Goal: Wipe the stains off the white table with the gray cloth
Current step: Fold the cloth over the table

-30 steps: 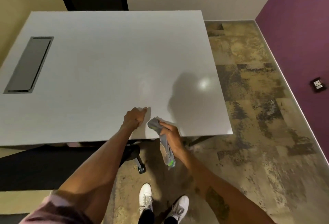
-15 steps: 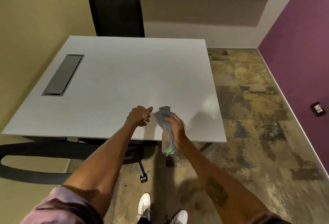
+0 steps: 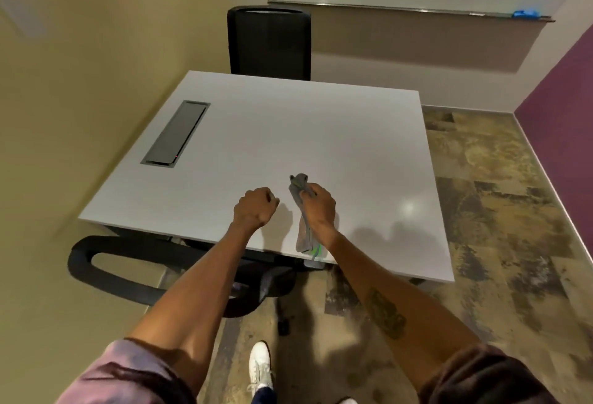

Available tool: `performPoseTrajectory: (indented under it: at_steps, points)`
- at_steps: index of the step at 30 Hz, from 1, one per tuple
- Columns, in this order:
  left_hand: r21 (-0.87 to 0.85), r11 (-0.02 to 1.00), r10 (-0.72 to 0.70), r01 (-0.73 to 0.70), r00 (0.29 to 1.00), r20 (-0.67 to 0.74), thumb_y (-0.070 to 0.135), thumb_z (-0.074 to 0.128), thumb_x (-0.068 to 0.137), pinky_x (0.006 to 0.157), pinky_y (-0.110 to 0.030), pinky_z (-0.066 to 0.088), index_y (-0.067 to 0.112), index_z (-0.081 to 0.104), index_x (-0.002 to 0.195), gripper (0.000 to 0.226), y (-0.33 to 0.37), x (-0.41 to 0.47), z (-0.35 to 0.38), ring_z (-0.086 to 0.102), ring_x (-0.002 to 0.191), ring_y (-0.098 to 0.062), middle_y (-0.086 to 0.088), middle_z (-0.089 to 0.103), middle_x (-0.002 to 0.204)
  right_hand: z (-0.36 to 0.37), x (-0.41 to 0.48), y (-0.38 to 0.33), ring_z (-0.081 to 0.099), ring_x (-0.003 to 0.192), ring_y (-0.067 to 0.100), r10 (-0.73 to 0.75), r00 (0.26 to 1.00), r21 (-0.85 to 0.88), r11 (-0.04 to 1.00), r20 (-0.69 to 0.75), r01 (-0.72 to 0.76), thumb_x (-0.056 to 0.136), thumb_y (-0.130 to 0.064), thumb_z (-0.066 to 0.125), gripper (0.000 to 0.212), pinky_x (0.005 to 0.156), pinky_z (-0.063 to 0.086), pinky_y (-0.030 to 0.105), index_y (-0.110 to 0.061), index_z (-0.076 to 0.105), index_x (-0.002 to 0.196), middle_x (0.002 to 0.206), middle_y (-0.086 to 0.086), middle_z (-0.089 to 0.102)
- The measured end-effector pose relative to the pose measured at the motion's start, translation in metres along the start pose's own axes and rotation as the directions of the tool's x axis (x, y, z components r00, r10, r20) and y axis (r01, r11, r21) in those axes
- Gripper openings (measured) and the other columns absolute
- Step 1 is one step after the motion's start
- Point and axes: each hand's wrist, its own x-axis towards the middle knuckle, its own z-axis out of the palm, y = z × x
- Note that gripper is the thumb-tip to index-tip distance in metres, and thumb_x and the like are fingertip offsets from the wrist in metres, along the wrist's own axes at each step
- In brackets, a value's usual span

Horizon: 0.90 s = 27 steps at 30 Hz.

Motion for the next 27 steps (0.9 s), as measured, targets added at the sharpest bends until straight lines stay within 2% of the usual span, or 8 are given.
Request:
performPoseTrajectory:
  at_steps: [2, 7, 11, 13, 15, 19, 22, 27]
  points:
    - [0.031, 0.999, 0.045, -0.043, 0.997, -0.064, 0.039, 0.048, 0.099, 0.079, -0.036, 0.051, 0.019, 0.067, 0.107, 0.028, -0.013, 0.004, -0.011, 0.064, 0.090, -0.028, -0.007, 0.072, 0.104, 0.016, 0.006, -0.017, 0.064, 0.083, 0.033, 0.038, 0.999, -0.054, 0.998, 0.003, -0.037, 0.084, -0.019, 0.053, 0.014, 0.069, 0.049, 0.037, -0.014, 0.066, 0.081, 0.085, 0.010, 0.069]
    - [0.105, 0.984, 0.160, -0.143, 0.971, -0.177, 0.039, 0.041, 0.104, 0.069, -0.033, 0.041, 0.018, 0.060, 0.103, 0.028, -0.052, 0.018, -0.031, 0.060, 0.080, -0.024, -0.002, 0.070, 0.098, 0.064, 0.026, -0.051, 0.057, 0.075, 0.024, -0.012, 1.000, -0.037, 0.999, 0.024, 0.013, 0.087, -0.020, 0.061, 0.011, 0.066, 0.042, 0.032, -0.012, 0.065, 0.080, 0.079, 0.004, 0.064]
    - [0.051, 0.989, 0.147, -0.138, 0.958, -0.244, 0.049, 0.043, 0.102, 0.072, -0.032, 0.041, 0.020, 0.056, 0.111, 0.033, -0.079, 0.030, -0.043, 0.060, 0.085, -0.022, 0.001, 0.065, 0.105, 0.109, 0.039, -0.077, 0.049, 0.069, 0.022, 0.017, 1.000, 0.042, 0.999, 0.011, -0.017, 0.089, -0.019, 0.063, 0.033, 0.061, 0.038, 0.031, -0.019, 0.048, 0.060, 0.063, -0.003, 0.050]
    - [0.054, 0.990, 0.138, -0.128, 0.948, -0.285, 0.050, 0.043, 0.101, 0.071, -0.034, 0.045, 0.017, 0.055, 0.113, 0.037, -0.093, 0.035, -0.048, 0.060, 0.088, -0.023, -0.003, 0.064, 0.110, 0.133, 0.045, -0.087, 0.052, 0.072, 0.024, 0.040, 0.999, 0.050, 0.998, 0.018, -0.041, 0.088, -0.019, 0.065, 0.026, 0.062, 0.043, 0.031, -0.016, 0.054, 0.064, 0.068, 0.001, 0.055]
    - [0.082, 0.990, 0.134, -0.113, 0.933, -0.334, 0.056, 0.045, 0.098, 0.072, -0.039, 0.050, 0.017, 0.055, 0.108, 0.042, -0.106, 0.042, -0.054, 0.057, 0.087, -0.024, -0.004, 0.063, 0.107, 0.157, 0.050, -0.095, 0.056, 0.077, 0.025, 0.037, 0.999, 0.043, 0.998, 0.019, -0.038, 0.086, -0.018, 0.066, 0.012, 0.068, 0.046, 0.033, -0.007, 0.063, 0.083, 0.081, 0.006, 0.062]
    - [0.174, 0.983, 0.126, -0.060, 0.910, -0.396, 0.061, 0.057, 0.094, 0.075, -0.039, 0.049, 0.016, 0.056, 0.111, 0.049, -0.127, 0.062, -0.067, 0.058, 0.092, -0.026, -0.004, 0.060, 0.106, 0.203, 0.063, -0.107, 0.056, 0.081, 0.023, 0.054, 0.998, 0.024, 0.998, 0.035, -0.055, 0.087, -0.021, 0.065, 0.021, 0.072, 0.045, 0.032, -0.006, 0.064, 0.101, 0.094, 0.009, 0.066]
    - [0.246, 0.969, 0.085, 0.004, 0.932, -0.351, 0.050, 0.063, 0.096, 0.076, -0.036, 0.048, 0.014, 0.055, 0.117, 0.042, -0.151, 0.078, -0.076, 0.058, 0.096, -0.025, -0.005, 0.060, 0.110, 0.234, 0.071, -0.113, 0.057, 0.083, 0.022, 0.070, 0.996, 0.020, 0.997, 0.049, -0.071, 0.088, -0.022, 0.065, 0.024, 0.074, 0.047, 0.032, -0.006, 0.064, 0.106, 0.095, 0.008, 0.066]
    - [0.200, 0.974, -0.042, 0.108, 0.951, -0.307, 0.022, 0.058, 0.098, 0.082, -0.037, 0.048, 0.013, 0.057, 0.116, 0.019, -0.194, 0.100, -0.093, 0.060, 0.099, -0.028, -0.007, 0.064, 0.113, 0.278, 0.085, -0.116, 0.064, 0.091, 0.030, 0.107, 0.991, 0.012, 0.994, 0.083, -0.108, 0.090, -0.027, 0.062, 0.024, 0.085, 0.056, 0.041, -0.007, 0.065, 0.103, 0.097, 0.012, 0.068]
